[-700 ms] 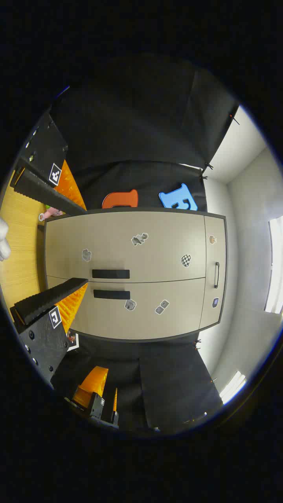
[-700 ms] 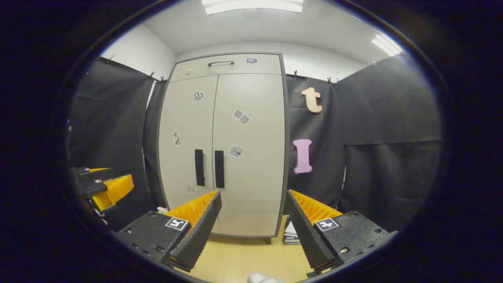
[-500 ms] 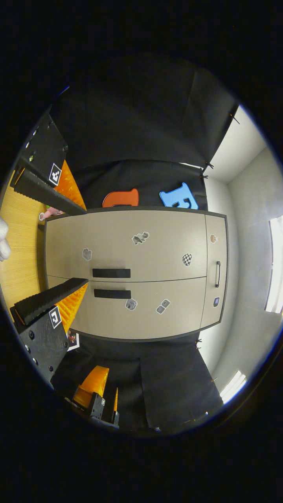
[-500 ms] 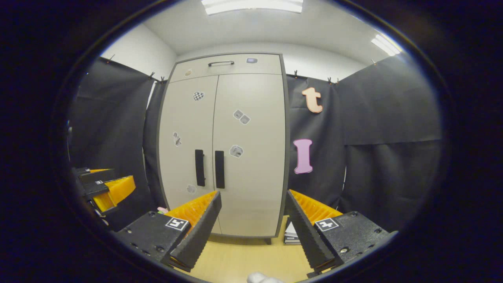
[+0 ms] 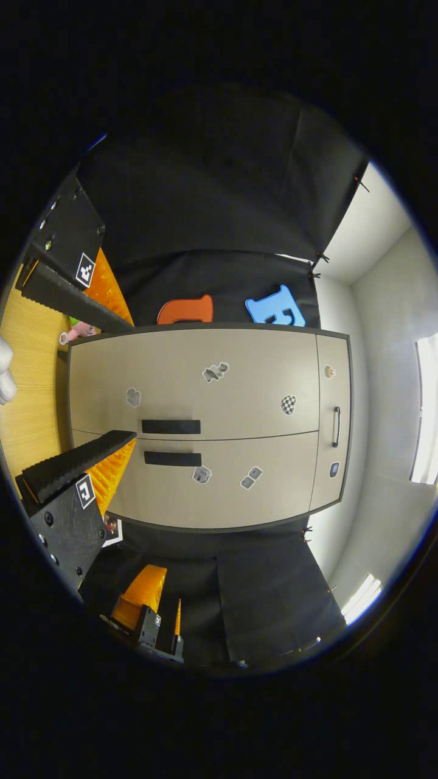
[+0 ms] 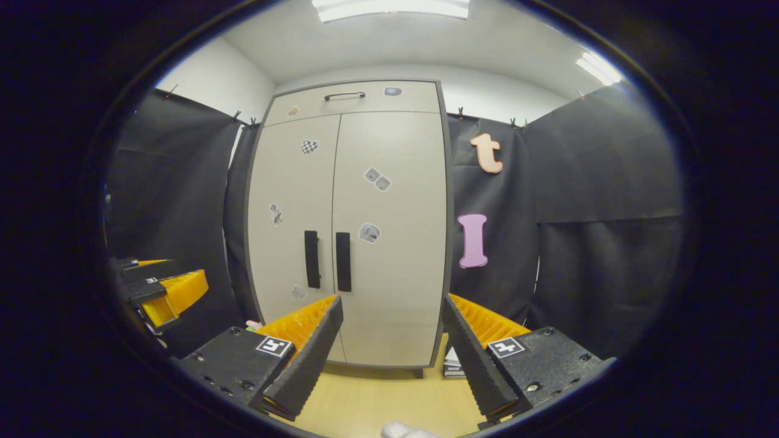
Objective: Open the right door of the double-door shoe cabinet with the right hand, and open the left door with the left hand.
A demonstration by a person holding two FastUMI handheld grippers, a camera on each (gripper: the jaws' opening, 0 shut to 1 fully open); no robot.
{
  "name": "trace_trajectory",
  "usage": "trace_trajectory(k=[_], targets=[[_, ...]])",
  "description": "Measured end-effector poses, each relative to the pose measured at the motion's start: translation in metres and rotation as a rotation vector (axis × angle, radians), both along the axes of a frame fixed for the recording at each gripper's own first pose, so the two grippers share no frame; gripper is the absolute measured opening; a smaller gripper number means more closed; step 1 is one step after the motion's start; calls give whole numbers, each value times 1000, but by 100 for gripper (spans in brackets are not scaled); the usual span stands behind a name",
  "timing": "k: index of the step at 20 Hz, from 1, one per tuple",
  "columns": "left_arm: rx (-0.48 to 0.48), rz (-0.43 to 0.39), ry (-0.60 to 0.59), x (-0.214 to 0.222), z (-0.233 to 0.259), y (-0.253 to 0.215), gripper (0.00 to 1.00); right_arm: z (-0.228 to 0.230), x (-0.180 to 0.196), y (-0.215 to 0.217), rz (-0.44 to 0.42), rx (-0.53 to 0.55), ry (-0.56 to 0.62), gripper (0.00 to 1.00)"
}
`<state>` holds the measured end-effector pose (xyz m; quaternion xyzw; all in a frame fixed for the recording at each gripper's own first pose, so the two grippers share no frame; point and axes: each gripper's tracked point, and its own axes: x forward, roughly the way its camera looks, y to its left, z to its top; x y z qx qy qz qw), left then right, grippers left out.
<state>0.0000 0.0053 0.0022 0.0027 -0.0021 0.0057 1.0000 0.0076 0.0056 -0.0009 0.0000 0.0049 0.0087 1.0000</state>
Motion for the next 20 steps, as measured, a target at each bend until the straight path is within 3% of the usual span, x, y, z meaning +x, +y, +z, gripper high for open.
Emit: trace_trajectory(k=[10,20], targets=[[14,35,11,-15,-5,23,95,-20,35,29,32,-36,27,100],[40,162,28,-40,-5,66,95,-21,151,77,69,-34,26,100]])
